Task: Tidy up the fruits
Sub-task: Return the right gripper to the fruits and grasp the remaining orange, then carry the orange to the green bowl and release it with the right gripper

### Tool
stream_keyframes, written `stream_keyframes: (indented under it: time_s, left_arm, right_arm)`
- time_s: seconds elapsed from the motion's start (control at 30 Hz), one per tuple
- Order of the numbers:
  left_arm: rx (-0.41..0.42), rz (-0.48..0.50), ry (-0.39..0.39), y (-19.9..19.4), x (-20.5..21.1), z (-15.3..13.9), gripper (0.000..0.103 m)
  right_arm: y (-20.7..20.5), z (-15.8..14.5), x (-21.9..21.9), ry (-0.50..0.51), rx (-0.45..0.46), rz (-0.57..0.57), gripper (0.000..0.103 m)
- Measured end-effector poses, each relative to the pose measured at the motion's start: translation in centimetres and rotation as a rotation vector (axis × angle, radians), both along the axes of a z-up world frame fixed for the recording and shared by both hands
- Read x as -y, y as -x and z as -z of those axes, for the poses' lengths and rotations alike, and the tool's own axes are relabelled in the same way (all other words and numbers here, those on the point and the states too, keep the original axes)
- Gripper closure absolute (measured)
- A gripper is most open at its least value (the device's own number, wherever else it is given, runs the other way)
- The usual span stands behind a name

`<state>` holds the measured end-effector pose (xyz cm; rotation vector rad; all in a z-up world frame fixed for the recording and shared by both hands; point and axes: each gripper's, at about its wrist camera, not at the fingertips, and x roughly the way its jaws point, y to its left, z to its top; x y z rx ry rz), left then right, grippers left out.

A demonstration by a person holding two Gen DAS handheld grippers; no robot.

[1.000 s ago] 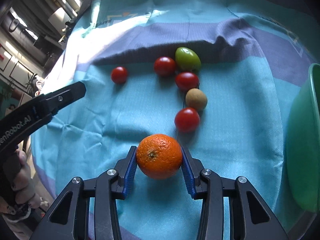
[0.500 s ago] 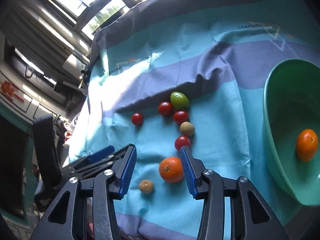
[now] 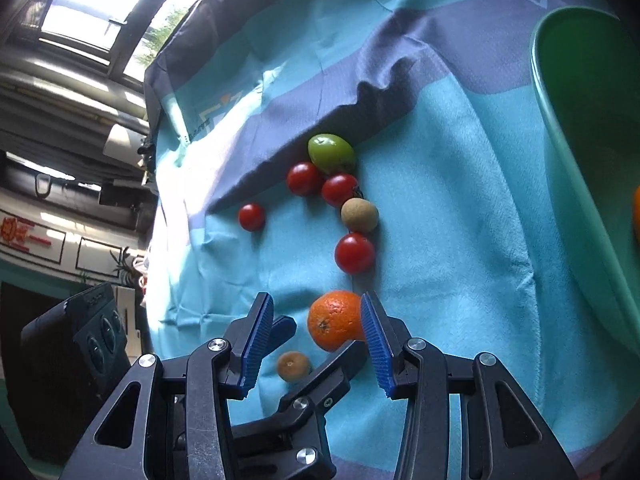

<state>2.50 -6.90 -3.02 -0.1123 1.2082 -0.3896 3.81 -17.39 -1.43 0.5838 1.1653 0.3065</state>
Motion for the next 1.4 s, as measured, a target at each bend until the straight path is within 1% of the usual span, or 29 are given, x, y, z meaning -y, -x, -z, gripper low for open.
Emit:
stream_keyframes:
  time_s: [0.1, 0.17, 0.23, 0.37, 0.47, 0.57, 0.7, 0.83, 0.9, 1.0, 1.17, 1.27, 1.4]
  left_arm:
    - [0.007, -0.012, -0.023, -0.2, 0.1, 0.4, 0.045]
    - [-0.012, -0.027, -0.012, -0.4, -0.2, 0.7, 0.052]
    - [-0.034, -0.025, 0.011, -0.5, -0.4, 1.0, 0.061]
    - [-0.011, -0.022, -0.005, -0.4, -0.3, 0.8, 0.061]
    - [0.009, -0.026, -0.009, -0.1, -0.2, 0.2, 0.061]
    - [0.070, -0.032, -0.004, 0.4, -0.3, -1.3, 0.061]
    - [0.191, -0.031, 0.003, 1.2, 0.2, -4.3, 0.061]
    - [0.283, 0.017, -0.015, 1.9, 2.0, -7.0, 0.061]
    - [0.322, 0.050, -0.020, 1.9, 3.2, -8.3, 0.061]
    - [0.383, 0.103, -0.022, 2.9, 5.1, -10.2, 0.061]
    - [0.456, 0.194, -0.017, 3.0, 8.8, -11.5, 0.061]
    - [0.467, 0.242, -0.007, 2.6, 10.8, -11.2, 0.061]
    - [0.458, 0.284, 0.010, 1.9, 12.9, -10.5, 0.061]
  right_arm:
    - [-0.4, 1.0, 0.0, -0.009, -0.031, 0.000, 0.057]
    - [-0.6, 1.3, -0.2, -0.009, -0.037, -0.010, 0.057]
    - [-0.7, 1.7, -0.4, -0.011, -0.047, -0.024, 0.057]
    - [-0.9, 2.0, -0.7, 0.006, -0.052, -0.028, 0.057]
    - [-0.7, 1.8, -0.7, 0.016, -0.041, -0.031, 0.057]
    - [-0.3, 0.7, -0.8, 0.031, 0.000, -0.043, 0.058]
    - [0.8, -2.0, -0.4, 0.026, 0.086, -0.049, 0.058]
    - [1.9, -4.7, 0.8, 0.032, 0.183, -0.025, 0.058]
    - [2.6, -5.9, 1.8, 0.034, 0.225, -0.001, 0.058]
    - [3.5, -7.5, 3.5, 0.029, 0.283, 0.046, 0.058]
    - [4.7, -9.1, 7.3, 0.020, 0.354, 0.137, 0.058]
    - [5.2, -9.3, 9.5, 0.023, 0.371, 0.180, 0.058]
    - [5.4, -8.9, 11.7, 0.029, 0.364, 0.217, 0.058]
